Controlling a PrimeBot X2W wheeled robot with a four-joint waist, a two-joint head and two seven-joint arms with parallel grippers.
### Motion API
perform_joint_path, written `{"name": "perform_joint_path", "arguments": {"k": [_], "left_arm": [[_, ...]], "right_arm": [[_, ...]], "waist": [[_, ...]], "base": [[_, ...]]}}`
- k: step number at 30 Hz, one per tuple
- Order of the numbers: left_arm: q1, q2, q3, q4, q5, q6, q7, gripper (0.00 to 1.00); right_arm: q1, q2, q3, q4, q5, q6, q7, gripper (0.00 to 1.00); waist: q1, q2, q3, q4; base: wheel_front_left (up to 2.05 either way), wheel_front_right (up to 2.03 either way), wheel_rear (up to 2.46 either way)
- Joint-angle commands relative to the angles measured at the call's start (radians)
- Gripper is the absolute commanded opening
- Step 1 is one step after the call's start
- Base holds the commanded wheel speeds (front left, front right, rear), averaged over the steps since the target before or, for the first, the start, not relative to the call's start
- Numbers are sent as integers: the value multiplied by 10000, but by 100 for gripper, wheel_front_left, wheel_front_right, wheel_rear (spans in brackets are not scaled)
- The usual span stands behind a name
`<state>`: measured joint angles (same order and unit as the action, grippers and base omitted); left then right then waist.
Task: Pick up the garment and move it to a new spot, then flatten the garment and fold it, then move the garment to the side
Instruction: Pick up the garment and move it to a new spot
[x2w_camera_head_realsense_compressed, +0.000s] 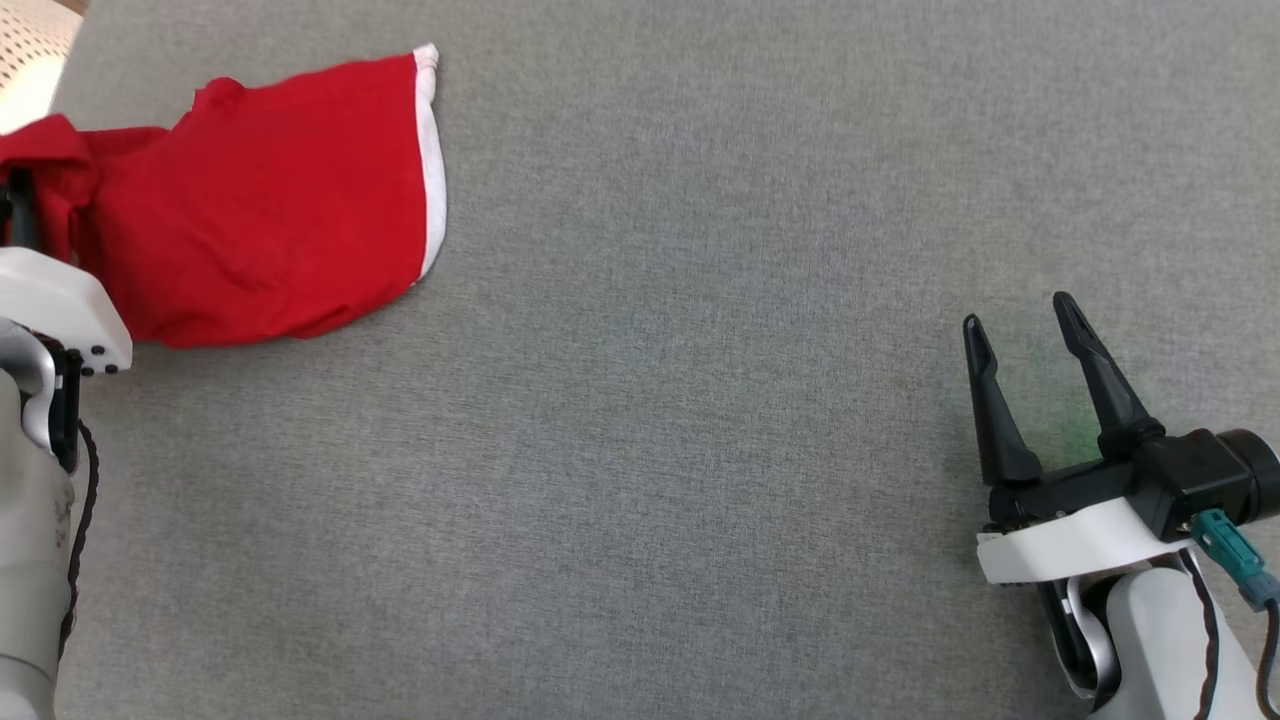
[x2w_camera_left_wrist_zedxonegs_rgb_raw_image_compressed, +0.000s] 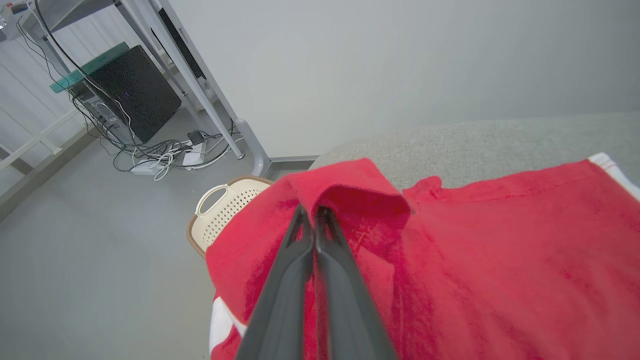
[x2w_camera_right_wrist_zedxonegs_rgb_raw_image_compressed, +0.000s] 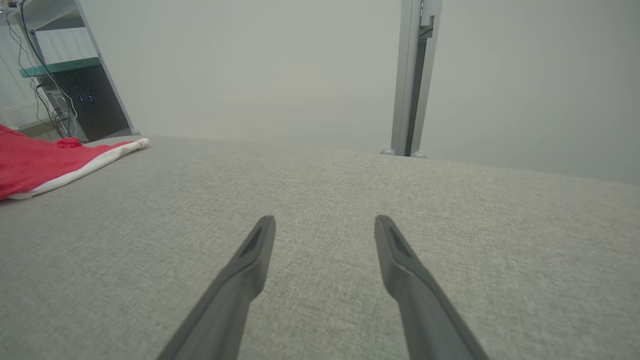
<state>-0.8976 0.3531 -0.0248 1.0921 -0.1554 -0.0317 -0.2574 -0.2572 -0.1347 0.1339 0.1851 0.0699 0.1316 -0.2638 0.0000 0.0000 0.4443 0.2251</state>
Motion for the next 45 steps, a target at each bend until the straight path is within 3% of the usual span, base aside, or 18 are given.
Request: {"name": "perform_joint_path", "arguments": {"k": [1, 11, 19, 26, 37, 45], "left_arm": [[77, 45, -18, -265, 30, -57, -76, 0], [1067, -173, -379, -3814, 86, -375, 21, 0], [1967, -547, -838, -7027, -79, -354, 1502, 0], [2758, -1368, -1640, -9217, -103, -133, 2938, 0], [3705, -2849, -3732, -9171, -246, 123, 3278, 0], [3563, -2991, -5856, -8598, -1325, 1218, 2782, 0]], "right_arm": [[76, 36, -23, 40, 71, -18, -6, 100], [373, 380, -55, 265, 342, -18, -7, 100], [500, 582, -36, 314, 480, -18, -6, 100], [450, 705, -163, 212, 570, -18, -8, 100], [132, 794, -486, 22, 675, -18, -7, 100], [-48, 828, -579, -100, 807, -18, -9, 100]], "waist": [[0, 0, -362, 90], [0, 0, -1743, 119], [0, 0, -2350, -330], [0, 0, -2396, -1154], [0, 0, -1852, -2718], [0, 0, -1401, -3661]], "base": [[0, 0, 0], [0, 0, 0], [0, 0, 0], [0, 0, 0], [0, 0, 0], [0, 0, 0]]}}
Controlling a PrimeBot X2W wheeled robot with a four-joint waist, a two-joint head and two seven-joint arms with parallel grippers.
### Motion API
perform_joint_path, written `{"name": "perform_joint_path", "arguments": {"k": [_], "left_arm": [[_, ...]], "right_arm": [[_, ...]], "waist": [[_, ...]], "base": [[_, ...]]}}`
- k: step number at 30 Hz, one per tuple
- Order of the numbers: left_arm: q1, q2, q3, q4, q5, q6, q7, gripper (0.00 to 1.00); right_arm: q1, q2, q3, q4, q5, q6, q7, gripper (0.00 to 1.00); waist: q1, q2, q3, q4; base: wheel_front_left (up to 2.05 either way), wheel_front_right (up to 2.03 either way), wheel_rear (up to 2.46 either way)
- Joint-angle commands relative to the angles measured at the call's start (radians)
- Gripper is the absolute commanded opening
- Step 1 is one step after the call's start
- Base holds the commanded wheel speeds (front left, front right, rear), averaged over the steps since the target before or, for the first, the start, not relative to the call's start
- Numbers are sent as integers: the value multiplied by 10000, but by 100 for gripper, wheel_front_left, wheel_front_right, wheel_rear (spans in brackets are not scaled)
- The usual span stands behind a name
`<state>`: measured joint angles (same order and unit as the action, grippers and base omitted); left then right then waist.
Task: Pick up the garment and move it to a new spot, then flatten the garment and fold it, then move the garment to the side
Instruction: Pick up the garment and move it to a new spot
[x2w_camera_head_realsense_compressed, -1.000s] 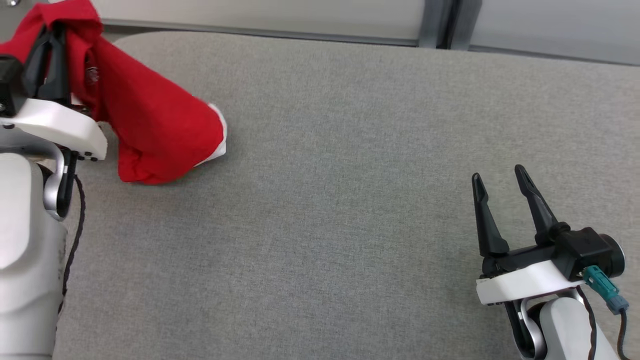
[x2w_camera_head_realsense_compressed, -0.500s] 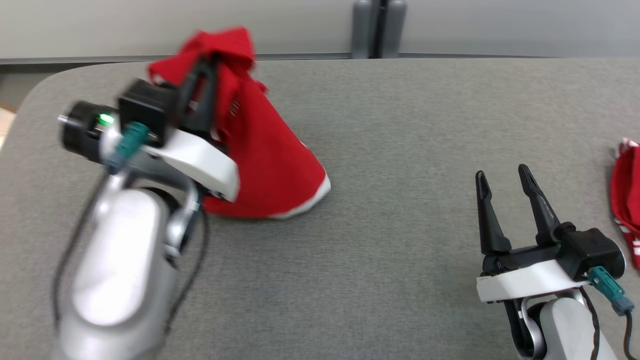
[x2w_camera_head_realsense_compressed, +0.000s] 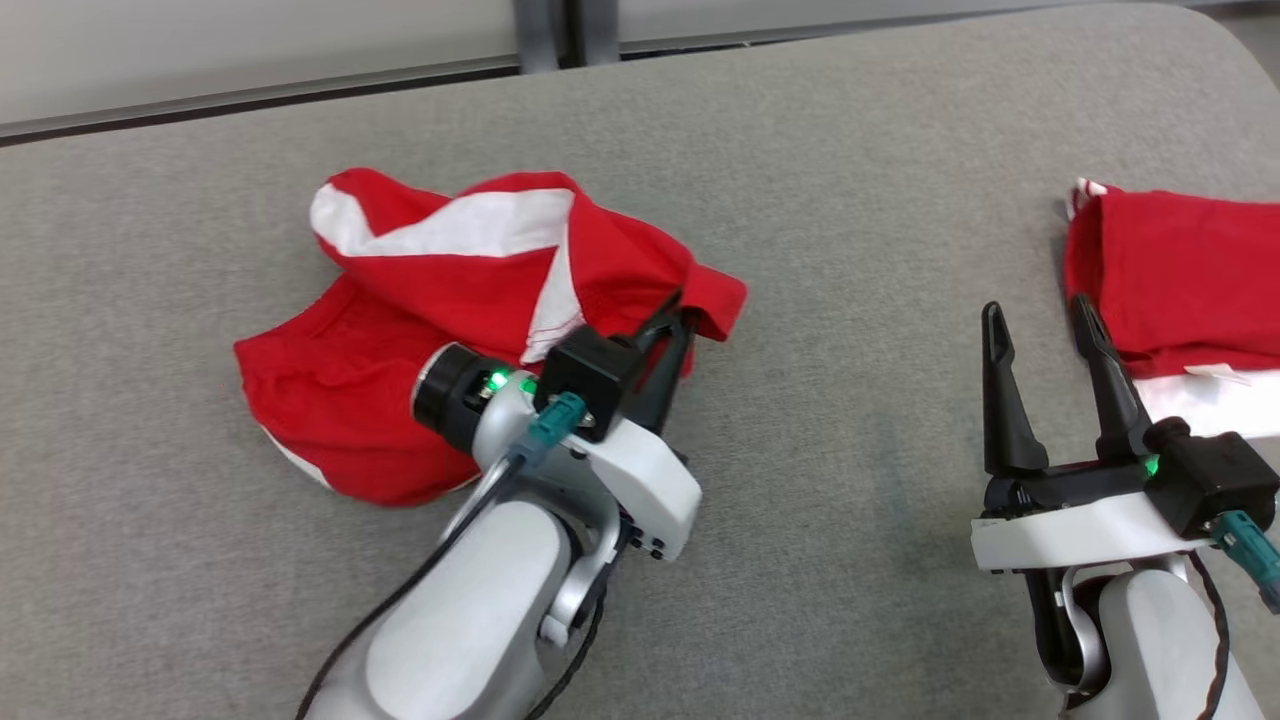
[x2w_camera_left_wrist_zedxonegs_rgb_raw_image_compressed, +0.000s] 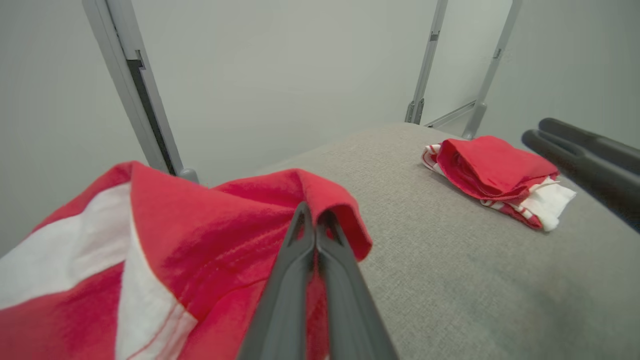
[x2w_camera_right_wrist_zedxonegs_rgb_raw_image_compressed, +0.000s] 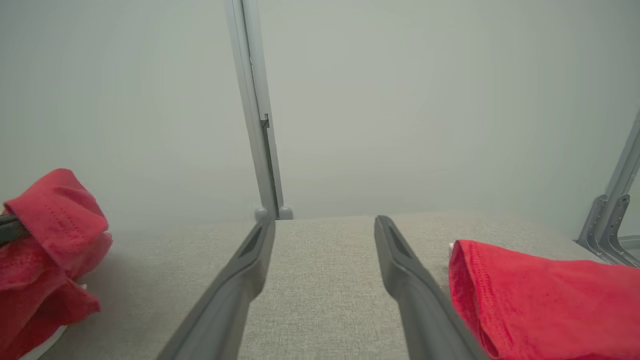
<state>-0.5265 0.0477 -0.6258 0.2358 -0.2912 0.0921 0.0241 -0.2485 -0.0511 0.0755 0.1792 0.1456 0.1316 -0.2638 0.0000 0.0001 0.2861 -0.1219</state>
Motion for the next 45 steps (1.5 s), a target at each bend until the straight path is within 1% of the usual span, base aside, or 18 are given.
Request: {"name": "perform_joint_path", "arguments": {"k": [1, 5, 8, 9, 10, 11, 15, 20, 23, 26, 30, 31, 34, 36, 37, 39, 41, 45], "left_arm": [[-224, 67, -73, 41, -76, 125, -90, 0], [-394, 51, -955, 364, -430, 478, -302, 0], [-417, 56, -1579, 565, -798, 559, -443, 0], [-389, 55, -1790, 629, -985, 538, -444, 8], [-351, 48, -2049, 728, -1143, 503, -419, 42], [-335, 53, -2306, 880, -1240, 453, -325, 99], [-404, 52, -2986, 1172, -1823, 347, -395, 100], [-705, 42, -3329, 961, -2485, 288, -1137, 100], [-892, 53, -3153, 791, -2773, 530, -1664, 100], [-1142, 110, -2598, 701, -2898, 823, -2191, 100], [-1193, 734, -1513, 567, -2957, 1290, -2661, 100], [-1193, 734, -1513, 567, -2957, 1290, -2661, 100], [-873, 1378, -764, 493, -2868, 1560, -2819, 100], [-492, 1709, -230, 419, -3010, 1598, -2880, 100], [-63, 2080, 353, 331, -2899, 1689, -2892, 100], [602, 2176, 979, 122, -2826, 1684, -2891, 100], [1272, 2199, 1529, -28, -2639, 1555, -2894, 100], [2291, 1880, 2447, -178, -2245, 1203, -2897, 100]], "right_arm": [[-154, -4, 11, -65, 93, -18, -7, 100], [-129, -1, -52, -101, 214, -18, -7, 100], [-97, 0, -71, -65, 269, -18, -7, 100], [-90, 1, -85, -49, 264, -18, -7, 100], [-94, -4, -106, -28, 243, -18, -9, 100], [-123, 0, -109, -10, 219, -18, -7, 100], [-183, -3, -195, 12, 88, -18, -7, 100], [-148, -4, -251, 74, -46, -18, -7, 100], [-102, -3, -258, 122, -100, -17, -9, 100], [-27, -3, -256, 125, -153, -18, -7, 100], [69, -4, -221, 140, -246, -18, -9, 100], [69, -4, -221, 140, -246, -18, -9, 100], [196, -11, -150, 162, -320, -18, -9, 100], [282, -10, -141, 176, -333, -18, -7, 100], [363, -7, -92, 178, -351, -17, -7, 100], [458, -8, -62, 196, -373, -17, -9, 100], [539, -9, -42, 213, -368, -18, -7, 100], [694, -8, -1, 266, -331, -17, -7, 100]], "waist": [[0, -1, 233, -253], [0, -1, 335, -344], [0, -1, 348, -299], [0, -1, 345, -258], [0, -1, 334, -198], [0, -1, 321, -148], [0, -1, 210, 148], [0, -1, 7, 592], [0, -1, -142, 837], [0, -1, -297, 1094], [0, -1, -507, 1433], [0, -1, -507, 1433], [0, -1, -656, 1632], [0, -1, -756, 1751], [0, -1, -847, 1846], [0, -1, -922, 1912], [0, -1, -976, 1949], [0, -1, -1041, 2044]], "base": [[0, 0, 0], [0, 0, 0], [0, 0, 0], [0, 0, 0], [0, 0, 0], [0, 0, 0], [0, 0, 0], [0, 0, 0], [0, 0, 0], [0, 0, 0], [0, 0, 0], [0, 0, 0], [0, 0, 0], [0, 0, 0], [0, 0, 0], [0, 0, 0], [0, 0, 0], [0, 0, 0]]}}
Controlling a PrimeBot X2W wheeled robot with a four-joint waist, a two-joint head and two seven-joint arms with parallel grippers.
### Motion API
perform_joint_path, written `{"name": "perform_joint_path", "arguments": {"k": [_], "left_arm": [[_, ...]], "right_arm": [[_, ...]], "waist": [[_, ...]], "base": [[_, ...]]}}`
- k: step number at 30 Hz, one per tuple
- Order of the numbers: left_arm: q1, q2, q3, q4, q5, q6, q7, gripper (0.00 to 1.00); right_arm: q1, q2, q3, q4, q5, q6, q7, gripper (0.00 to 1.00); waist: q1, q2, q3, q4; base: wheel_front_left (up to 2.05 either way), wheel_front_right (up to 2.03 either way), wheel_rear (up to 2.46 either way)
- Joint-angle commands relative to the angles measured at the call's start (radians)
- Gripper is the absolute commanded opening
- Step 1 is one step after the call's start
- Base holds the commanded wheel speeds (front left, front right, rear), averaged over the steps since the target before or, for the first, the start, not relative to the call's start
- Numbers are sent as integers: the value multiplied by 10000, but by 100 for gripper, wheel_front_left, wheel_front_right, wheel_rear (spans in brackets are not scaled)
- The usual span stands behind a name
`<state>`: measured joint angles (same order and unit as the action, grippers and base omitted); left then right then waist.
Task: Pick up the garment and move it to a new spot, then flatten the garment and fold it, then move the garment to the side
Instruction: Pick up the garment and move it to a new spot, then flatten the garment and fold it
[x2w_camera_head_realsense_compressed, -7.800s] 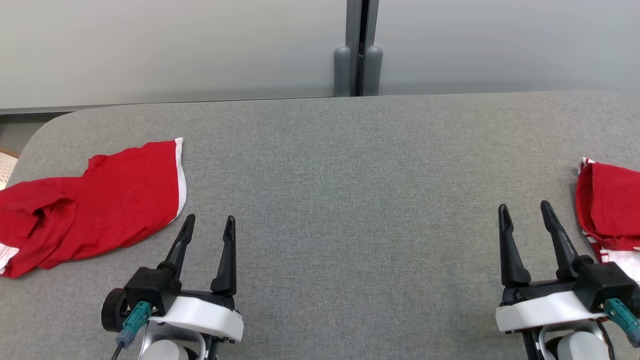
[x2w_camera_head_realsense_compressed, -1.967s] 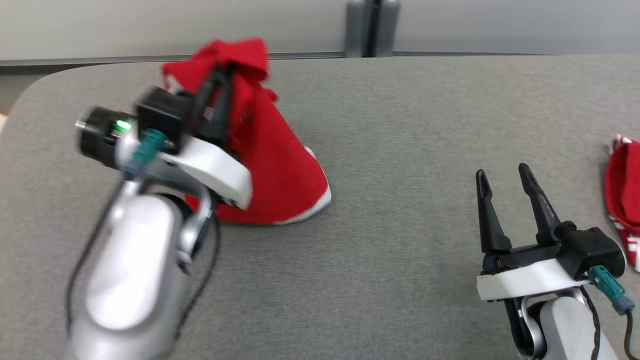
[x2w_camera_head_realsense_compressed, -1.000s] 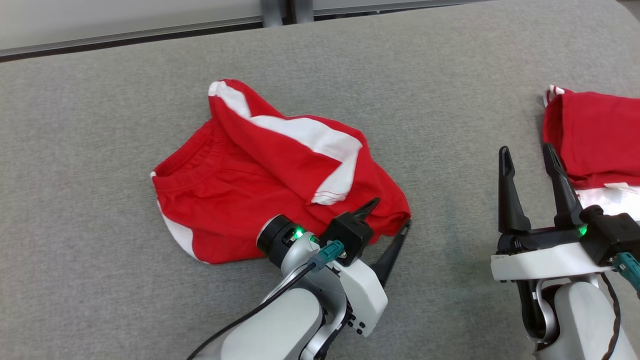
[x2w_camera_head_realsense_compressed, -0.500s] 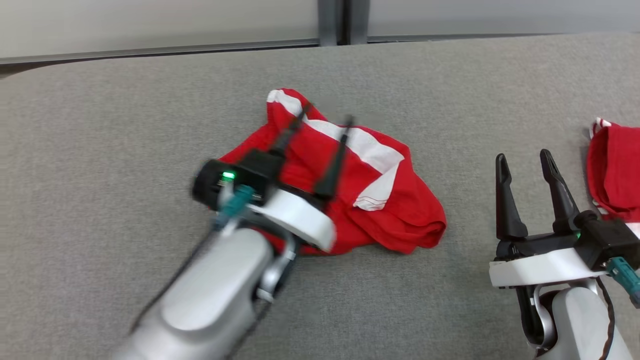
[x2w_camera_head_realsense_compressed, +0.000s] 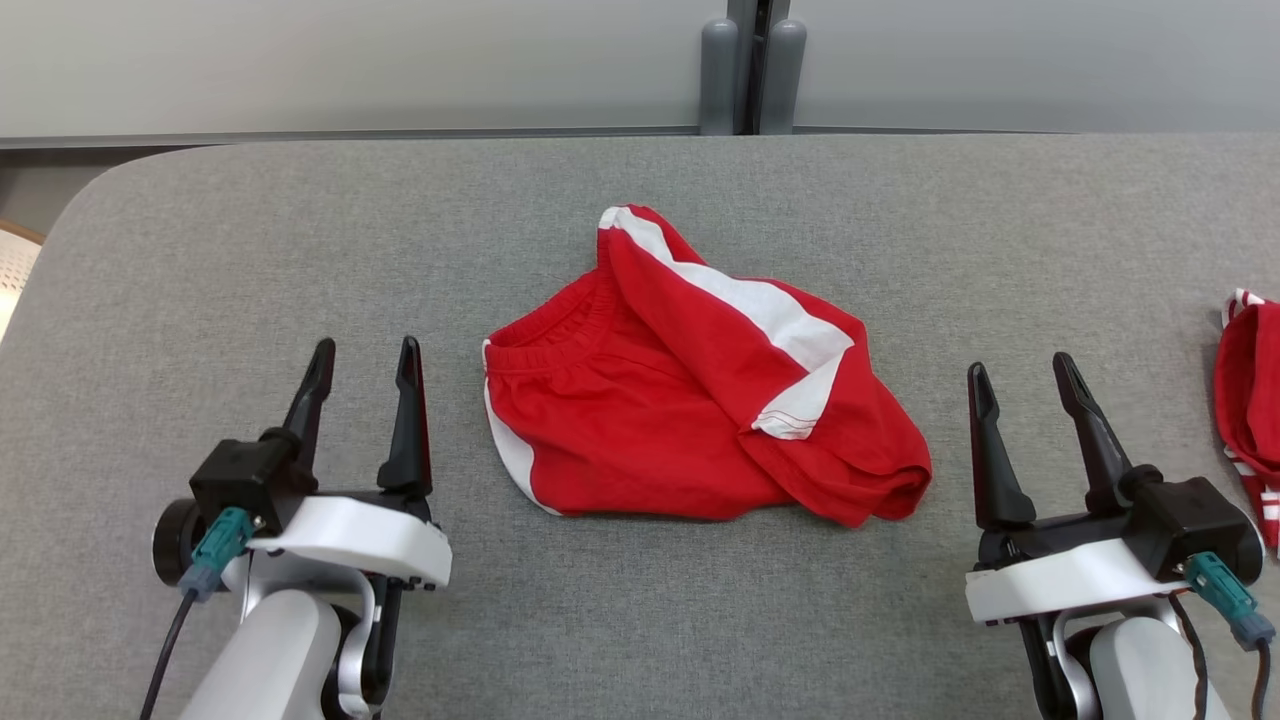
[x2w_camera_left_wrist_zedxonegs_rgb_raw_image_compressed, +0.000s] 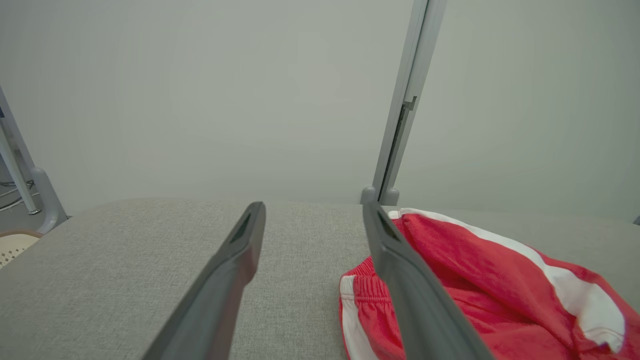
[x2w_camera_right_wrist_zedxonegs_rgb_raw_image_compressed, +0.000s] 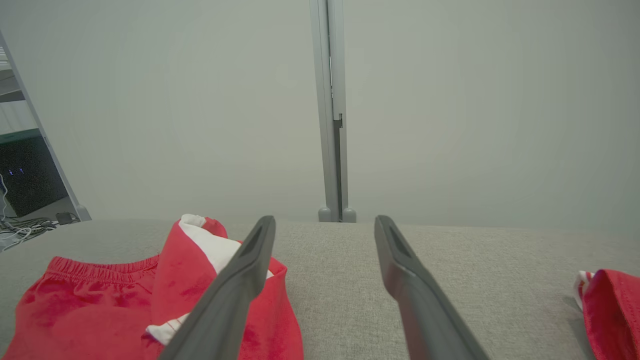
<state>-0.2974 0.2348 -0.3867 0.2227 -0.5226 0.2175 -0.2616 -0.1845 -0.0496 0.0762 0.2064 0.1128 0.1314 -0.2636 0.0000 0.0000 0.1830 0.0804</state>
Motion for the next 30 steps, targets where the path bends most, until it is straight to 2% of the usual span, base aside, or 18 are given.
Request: {"name": "perform_joint_path", "arguments": {"k": [1, 10, 18, 30], "left_arm": [[174, -108, 227, -31, 186, -159, -41, 100], [413, -1006, 1197, 349, 1172, -1041, -41, 100], [263, -1525, 1611, 707, 1718, -1636, -42, 100], [215, -1800, 1942, 1049, 2060, -1996, -32, 100]], "right_arm": [[73, -21, 15, 16, -3, -15, -11, 100], [-111, -19, 524, 444, -98, -15, -3, 100], [-982, -24, 1537, 1505, 400, -16, 957, 100], [-1609, -24, 1347, 2648, 577, -15, 1984, 100]], "waist": [[0, 0, -18, 43], [0, 0, 9, 259], [0, 0, 345, 578], [0, 0, 542, 1023]], "base": [[0, 0, 0], [0, 0, 0], [0, 0, 0], [0, 0, 0]]}}
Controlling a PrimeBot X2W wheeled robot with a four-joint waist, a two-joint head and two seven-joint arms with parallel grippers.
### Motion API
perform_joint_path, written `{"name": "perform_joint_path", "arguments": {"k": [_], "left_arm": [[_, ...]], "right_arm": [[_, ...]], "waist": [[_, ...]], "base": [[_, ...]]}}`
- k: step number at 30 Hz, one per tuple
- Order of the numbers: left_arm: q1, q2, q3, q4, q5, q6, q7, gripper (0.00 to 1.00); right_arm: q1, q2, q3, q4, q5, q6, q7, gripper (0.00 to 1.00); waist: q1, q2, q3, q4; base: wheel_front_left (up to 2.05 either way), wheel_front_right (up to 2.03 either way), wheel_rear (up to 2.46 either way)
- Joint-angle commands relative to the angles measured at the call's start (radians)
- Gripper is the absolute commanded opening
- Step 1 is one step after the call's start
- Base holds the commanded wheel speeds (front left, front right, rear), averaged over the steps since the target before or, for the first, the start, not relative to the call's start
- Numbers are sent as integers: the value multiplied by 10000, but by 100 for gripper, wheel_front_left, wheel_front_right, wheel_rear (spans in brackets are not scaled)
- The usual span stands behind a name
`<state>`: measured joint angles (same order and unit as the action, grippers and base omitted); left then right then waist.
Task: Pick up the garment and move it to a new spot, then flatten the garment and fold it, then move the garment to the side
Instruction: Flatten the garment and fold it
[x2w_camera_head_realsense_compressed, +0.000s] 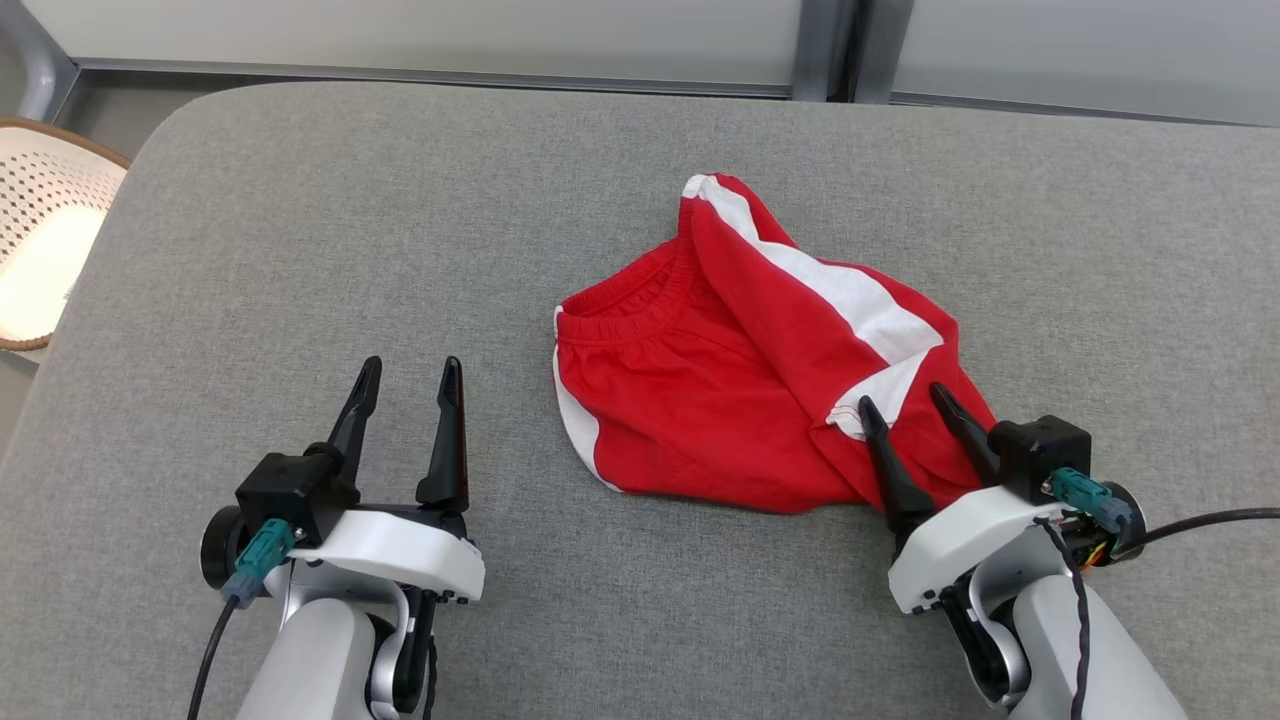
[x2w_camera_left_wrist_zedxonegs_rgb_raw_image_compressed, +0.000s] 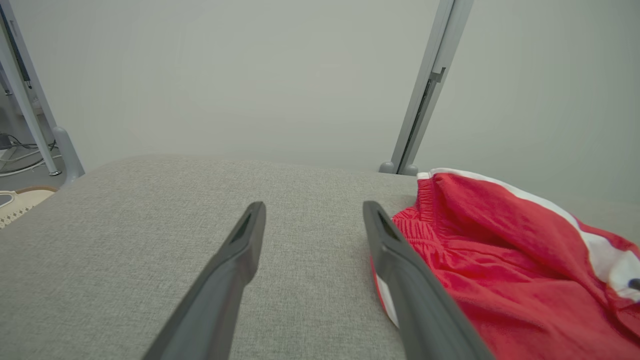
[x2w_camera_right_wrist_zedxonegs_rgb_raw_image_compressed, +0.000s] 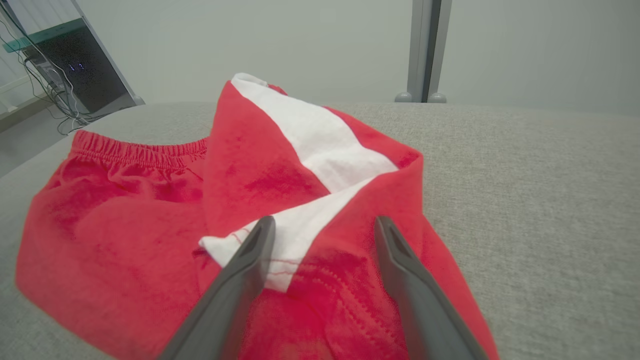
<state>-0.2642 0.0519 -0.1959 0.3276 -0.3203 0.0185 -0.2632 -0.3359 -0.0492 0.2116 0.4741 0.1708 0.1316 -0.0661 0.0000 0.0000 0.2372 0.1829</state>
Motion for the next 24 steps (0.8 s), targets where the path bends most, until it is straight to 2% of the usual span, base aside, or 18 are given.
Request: {"name": "perform_joint_path", "arguments": {"k": [1, 3, 4, 5, 6, 7, 18, 24], "left_arm": [[-114, 24, 51, 6, 41, -28, -16, 100], [-121, 13, 69, 16, 69, -62, -16, 100], [-123, 8, 76, 20, 79, -78, -17, 100], [-120, 6, 77, 16, 74, -71, -17, 100], [-116, 6, 64, 10, 30, -71, -17, 100], [-116, 4, 50, 6, -7, -58, -17, 100], [-47, 9, 102, 54, 92, -17, -17, 100], [-4, 8, 253, -40, 179, -55, -17, 100]], "right_arm": [[-103, -26, 20, 37, 105, -18, 32, 100], [-133, -28, 50, 160, 238, -18, 87, 100], [-145, -28, 66, 205, 326, -18, 118, 96], [-153, -28, 80, 234, 380, -18, 116, 45], [-163, -28, 101, 275, 430, -17, 105, 9], [-172, -28, 119, 316, 448, -17, 77, 0], [59, -27, 421, 163, 364, -17, -556, 0], [770, -939, 967, -983, 188, -18, -828, 0]], "waist": [[0, 0, 5, 17], [0, 0, 24, 44], [0, 0, 27, 51], [0, 0, 26, 52], [0, 0, 28, 46], [0, 0, 29, 36], [0, 0, -183, -496], [0, 0, -365, -1026]], "base": [[0, 0, 0], [0, 0, 0], [0, 0, 0], [0, 0, 0], [0, 0, 0], [0, 0, 0], [0, 0, 0], [0, 0, 0]]}}
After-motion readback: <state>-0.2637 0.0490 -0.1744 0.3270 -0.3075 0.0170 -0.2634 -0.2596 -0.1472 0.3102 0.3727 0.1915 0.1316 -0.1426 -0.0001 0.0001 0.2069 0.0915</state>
